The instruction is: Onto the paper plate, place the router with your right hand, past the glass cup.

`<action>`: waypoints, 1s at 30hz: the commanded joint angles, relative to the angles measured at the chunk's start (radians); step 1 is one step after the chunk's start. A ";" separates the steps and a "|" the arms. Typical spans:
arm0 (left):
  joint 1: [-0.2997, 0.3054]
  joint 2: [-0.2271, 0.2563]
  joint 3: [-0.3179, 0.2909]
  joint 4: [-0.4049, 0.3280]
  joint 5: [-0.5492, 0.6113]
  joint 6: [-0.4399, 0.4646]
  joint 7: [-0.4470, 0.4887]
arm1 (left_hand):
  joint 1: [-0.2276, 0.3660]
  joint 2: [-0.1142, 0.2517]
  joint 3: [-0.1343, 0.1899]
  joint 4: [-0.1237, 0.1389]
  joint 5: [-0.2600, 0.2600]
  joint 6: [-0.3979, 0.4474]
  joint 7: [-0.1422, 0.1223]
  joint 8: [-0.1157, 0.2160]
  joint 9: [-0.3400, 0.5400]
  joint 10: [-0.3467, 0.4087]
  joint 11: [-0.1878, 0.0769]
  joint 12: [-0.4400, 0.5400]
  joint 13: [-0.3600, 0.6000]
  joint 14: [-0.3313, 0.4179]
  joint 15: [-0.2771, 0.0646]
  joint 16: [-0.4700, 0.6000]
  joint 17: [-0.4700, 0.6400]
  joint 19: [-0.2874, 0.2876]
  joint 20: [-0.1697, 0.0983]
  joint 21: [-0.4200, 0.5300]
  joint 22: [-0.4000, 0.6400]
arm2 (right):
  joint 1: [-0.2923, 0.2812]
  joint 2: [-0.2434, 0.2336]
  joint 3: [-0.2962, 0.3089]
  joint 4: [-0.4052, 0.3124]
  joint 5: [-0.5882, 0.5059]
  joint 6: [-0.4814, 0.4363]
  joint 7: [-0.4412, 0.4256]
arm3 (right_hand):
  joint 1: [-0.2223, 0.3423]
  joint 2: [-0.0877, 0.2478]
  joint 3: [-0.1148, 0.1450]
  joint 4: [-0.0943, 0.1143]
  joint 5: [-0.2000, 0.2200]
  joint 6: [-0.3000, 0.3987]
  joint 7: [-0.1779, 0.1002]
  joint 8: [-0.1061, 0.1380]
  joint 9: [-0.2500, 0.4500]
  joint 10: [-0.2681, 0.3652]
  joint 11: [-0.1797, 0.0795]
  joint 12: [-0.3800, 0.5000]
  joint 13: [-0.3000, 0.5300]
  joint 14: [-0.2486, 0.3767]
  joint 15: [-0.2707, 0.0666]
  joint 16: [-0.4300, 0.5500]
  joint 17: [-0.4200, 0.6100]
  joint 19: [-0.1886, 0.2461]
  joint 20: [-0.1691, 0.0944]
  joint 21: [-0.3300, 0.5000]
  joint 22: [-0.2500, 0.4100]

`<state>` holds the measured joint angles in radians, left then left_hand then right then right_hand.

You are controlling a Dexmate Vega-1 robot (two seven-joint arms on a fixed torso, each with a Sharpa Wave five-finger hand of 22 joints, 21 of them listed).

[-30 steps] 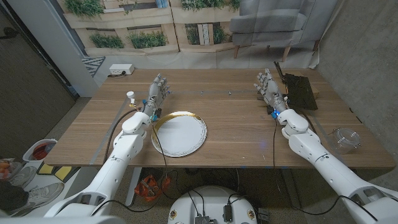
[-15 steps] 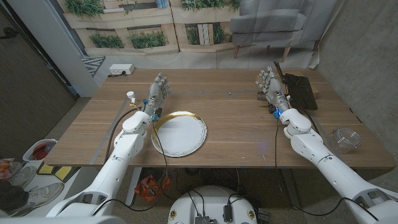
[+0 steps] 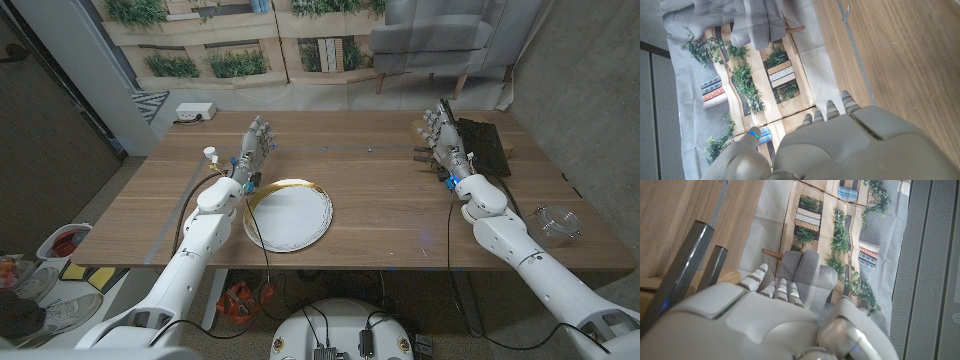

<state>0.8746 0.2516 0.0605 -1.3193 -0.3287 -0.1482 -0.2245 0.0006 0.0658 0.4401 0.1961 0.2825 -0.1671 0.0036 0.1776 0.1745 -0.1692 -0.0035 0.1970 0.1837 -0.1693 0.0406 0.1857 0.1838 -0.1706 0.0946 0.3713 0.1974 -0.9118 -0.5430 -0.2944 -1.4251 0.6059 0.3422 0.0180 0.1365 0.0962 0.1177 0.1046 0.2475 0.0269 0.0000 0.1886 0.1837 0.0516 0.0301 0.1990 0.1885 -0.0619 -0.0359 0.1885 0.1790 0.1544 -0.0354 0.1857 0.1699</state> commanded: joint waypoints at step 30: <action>-0.024 -0.010 0.009 0.016 0.013 -0.002 -0.006 | 0.000 0.114 0.001 -0.002 0.006 -0.148 -0.002 0.007 0.003 -0.217 -0.001 0.007 0.003 -0.210 0.002 0.007 0.005 -0.085 0.004 0.000 0.005 | -0.059 -0.088 0.036 -0.087 -0.062 -0.002 -0.087 | 0.026 -0.007 0.008 -0.022 0.005 0.020 0.001 0.009 0.003 0.011 0.003 -0.002 0.003 -0.005 0.002 0.004 0.002 0.011 0.000 0.006 0.001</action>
<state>0.8583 0.2453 0.0657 -1.3114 -0.3180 -0.1467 -0.2300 0.0006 0.0658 0.4400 0.1961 0.2825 -0.1708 -0.0001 0.1776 0.1744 -0.1692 -0.0035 0.1970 0.1836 -0.1693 0.0406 0.1857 0.1837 -0.1705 0.0946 0.3713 0.1974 -0.9569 -0.6109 -0.2663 -1.4985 0.5616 0.3375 -0.0506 0.1511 0.0896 0.1216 0.0866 0.2475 0.0379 -0.0001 0.1925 0.1836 0.0516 0.0301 0.1990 0.1884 -0.0619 -0.0359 0.1884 0.1790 0.1543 -0.0354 0.1857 0.1699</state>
